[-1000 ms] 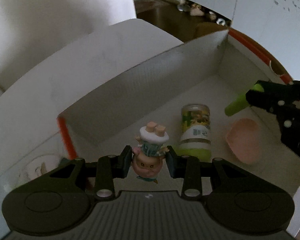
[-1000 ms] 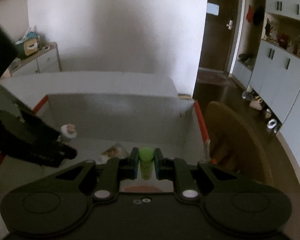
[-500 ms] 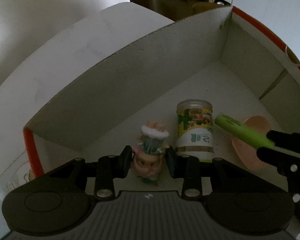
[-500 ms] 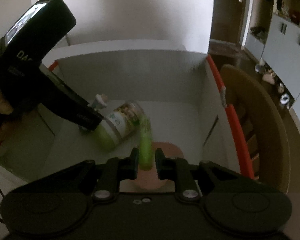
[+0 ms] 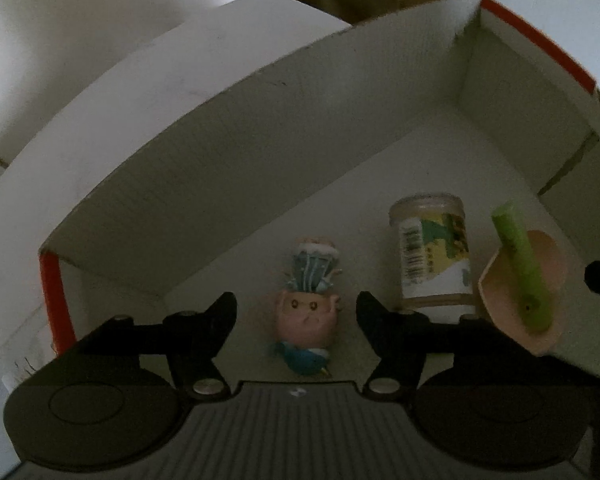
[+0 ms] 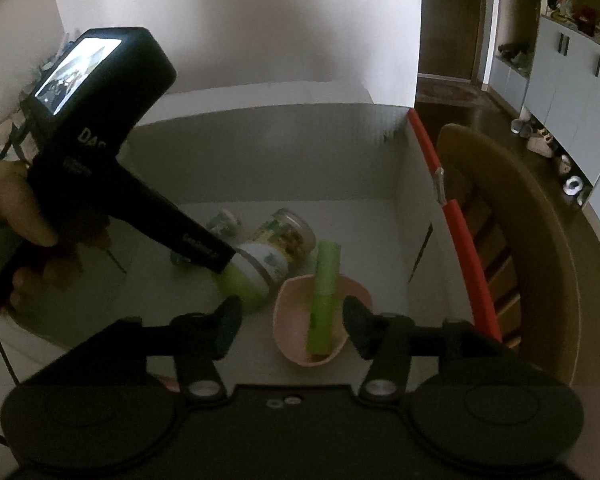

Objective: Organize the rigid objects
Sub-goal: 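Carry both into the red box and release the pig and green stick, then move both tools back over the mat toward the remaining items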

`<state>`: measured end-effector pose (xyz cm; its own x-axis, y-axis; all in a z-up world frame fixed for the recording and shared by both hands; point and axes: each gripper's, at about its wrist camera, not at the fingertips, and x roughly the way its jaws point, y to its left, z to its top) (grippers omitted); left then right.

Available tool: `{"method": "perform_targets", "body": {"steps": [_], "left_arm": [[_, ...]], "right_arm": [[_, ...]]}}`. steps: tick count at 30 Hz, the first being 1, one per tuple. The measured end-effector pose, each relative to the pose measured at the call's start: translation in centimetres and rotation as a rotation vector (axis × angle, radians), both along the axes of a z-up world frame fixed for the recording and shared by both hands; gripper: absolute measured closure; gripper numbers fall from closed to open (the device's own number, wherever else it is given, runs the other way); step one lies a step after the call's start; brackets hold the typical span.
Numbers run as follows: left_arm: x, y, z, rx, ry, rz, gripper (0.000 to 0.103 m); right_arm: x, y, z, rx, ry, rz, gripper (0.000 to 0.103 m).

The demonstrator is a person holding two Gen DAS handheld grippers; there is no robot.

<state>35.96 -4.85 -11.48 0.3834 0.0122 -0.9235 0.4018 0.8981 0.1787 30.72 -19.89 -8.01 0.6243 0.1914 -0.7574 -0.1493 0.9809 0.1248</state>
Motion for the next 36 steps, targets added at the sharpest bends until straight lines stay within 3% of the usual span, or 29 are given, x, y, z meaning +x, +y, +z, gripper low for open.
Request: {"method": "perform_targets", "body": {"steps": [4,12,16,18,24,36], "left_arm": [[-0.7,0.8,0.9,-0.024,-0.015,0.013,0.036],[-3.5,2.6,3.5,-0.079,-0.086,-0.054,0.036],[-5.0,3.2,5.1,-0.142,-0.120,-0.074,0.034],[-5.7,4.0,5.8,-0.175,-0.133,-0.080,0.026],[-7.9,6.0,7.6,-0.251,-0.177,-0.104,0.026],[-11.3,11.9,10.1,-0.358,-0.246,-0.129,0.024]], "right_arm": [[-0.6,-0.1,0.6,0.005,-0.005,-0.003,0.039],[-2.1,0.1,2.4,0.029,-0.039,-0.025,0.023],[-3.4,0.3,3.7,0.053,-0.067,-0.046,0.019],[-4.1,0.4,4.3,0.065,-0.080,-0.055,0.016],[-5.9,0.9,6.0,0.092,-0.123,-0.092,0.006],[-8.7,5.8,8.5,0.092,-0.184,-0.117,0.001]]}}
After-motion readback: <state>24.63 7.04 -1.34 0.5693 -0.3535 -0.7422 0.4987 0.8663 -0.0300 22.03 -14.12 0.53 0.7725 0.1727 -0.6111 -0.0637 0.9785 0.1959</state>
